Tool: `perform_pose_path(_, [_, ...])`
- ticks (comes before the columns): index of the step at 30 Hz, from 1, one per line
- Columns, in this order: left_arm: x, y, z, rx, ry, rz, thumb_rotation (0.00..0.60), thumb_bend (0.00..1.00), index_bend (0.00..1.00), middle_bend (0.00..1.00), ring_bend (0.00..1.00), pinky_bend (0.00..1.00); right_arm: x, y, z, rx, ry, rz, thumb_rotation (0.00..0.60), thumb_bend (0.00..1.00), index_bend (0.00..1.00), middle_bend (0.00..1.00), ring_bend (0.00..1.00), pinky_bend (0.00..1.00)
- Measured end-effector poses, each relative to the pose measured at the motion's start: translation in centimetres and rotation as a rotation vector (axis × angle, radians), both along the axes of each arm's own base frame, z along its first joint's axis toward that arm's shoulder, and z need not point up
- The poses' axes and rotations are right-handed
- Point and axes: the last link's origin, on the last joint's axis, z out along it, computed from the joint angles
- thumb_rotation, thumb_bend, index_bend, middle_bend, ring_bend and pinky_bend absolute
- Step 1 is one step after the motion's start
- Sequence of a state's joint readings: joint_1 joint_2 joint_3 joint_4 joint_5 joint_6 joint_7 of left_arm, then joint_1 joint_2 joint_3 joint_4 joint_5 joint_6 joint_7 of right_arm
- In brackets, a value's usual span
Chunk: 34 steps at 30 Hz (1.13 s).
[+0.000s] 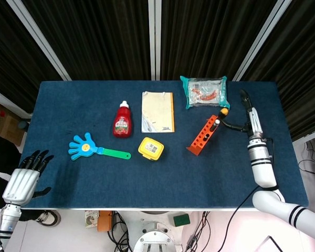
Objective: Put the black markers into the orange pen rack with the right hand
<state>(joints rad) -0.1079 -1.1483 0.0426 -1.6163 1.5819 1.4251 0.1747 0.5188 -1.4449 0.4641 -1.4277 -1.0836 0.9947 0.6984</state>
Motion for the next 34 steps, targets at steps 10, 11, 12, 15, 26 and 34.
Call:
perform_pose_path(10, [0.1,-0.2,0.1,0.011,-0.002,-0.004,0.6,0.06,0.14,0.07,0.03,0.19,-0.8,1.9,2.2,-0.075,0.048,0.064,0.6,0.16,0.0,0.0,0.0,0.0])
perform_pose_path(11, [0.1,-0.2,0.2,0.012,-0.002,-0.004,0.6,0.06,0.14,0.07,0.03,0.19,-1.2,2.5,2.6,-0.079,0.091,0.077,0.6,0.17,0.0,0.0,0.0,0.0])
perform_pose_path(12, [0.1,-0.2,0.2,0.013,-0.003,-0.003,0.6,0.06,0.15,0.07,0.03,0.19,-1.5,3.0,2.8,-0.079,0.131,0.085,0.6,0.19,0.0,0.0,0.0,0.0])
perform_pose_path(15, [0.1,-0.2,0.2,0.017,-0.004,-0.005,0.6,0.06,0.15,0.07,0.03,0.19,-3.1,4.9,3.7,-0.08,0.303,0.093,0.6,0.2,0.0,0.0,0.0,0.0])
perform_pose_path(26, [0.6,-1.0,0.3,0.047,-0.007,-0.038,0.6,0.06,0.15,0.07,0.03,0.19,-12.4,20.8,7.5,0.049,0.86,-0.134,0.6,0.2,0.0,0.0,0.0,0.0])
perform_pose_path(34, [0.7,-1.3,0.2,0.069,0.004,-0.042,0.6,0.06,0.15,0.07,0.03,0.19,-13.7,24.9,8.5,0.025,1.001,-0.136,0.6,0.21,0.0,0.0,0.0,0.0])
